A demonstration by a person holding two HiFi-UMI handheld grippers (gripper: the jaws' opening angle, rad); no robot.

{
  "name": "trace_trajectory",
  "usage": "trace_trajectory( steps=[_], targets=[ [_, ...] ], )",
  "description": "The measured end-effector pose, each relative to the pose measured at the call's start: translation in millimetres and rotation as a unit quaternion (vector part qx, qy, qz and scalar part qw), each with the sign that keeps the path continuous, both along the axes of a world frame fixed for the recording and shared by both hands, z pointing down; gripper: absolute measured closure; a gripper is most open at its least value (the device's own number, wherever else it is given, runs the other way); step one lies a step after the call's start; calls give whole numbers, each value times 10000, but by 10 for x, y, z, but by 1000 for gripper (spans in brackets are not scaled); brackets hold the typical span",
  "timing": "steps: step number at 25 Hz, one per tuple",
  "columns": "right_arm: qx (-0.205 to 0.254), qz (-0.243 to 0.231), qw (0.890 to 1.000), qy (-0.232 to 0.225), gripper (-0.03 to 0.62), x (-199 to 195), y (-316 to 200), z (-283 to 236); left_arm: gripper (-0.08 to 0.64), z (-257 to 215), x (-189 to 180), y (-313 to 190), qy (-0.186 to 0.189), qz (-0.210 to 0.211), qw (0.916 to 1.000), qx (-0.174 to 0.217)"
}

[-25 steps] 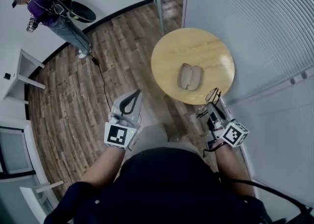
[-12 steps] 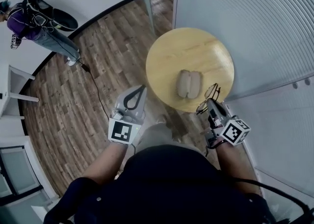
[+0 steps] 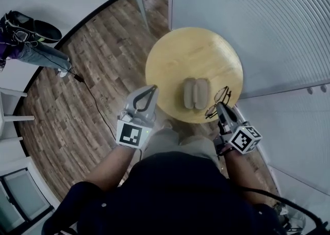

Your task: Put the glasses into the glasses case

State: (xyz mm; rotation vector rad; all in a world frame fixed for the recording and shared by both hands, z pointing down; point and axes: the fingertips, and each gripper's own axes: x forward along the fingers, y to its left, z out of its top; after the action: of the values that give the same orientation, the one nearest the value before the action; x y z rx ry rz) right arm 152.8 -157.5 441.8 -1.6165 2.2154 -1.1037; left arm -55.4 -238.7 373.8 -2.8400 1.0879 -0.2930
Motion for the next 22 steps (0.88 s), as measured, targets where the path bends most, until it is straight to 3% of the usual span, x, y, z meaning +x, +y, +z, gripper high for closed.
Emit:
trace_trajectory(
  steps=[6, 16, 22],
  targets=[
    [-180, -103, 9998, -16, 569, 52, -178, 225, 555, 104, 189, -204, -100, 133, 9999, 4],
    [-742, -733, 9944, -184, 569, 31, -603, 589, 554, 351, 243, -575, -342, -293, 9984, -354],
    [-1097, -841, 9900, -270, 569, -46, -750, 951, 555, 568, 250, -708, -328, -401, 9975, -481]
  ],
)
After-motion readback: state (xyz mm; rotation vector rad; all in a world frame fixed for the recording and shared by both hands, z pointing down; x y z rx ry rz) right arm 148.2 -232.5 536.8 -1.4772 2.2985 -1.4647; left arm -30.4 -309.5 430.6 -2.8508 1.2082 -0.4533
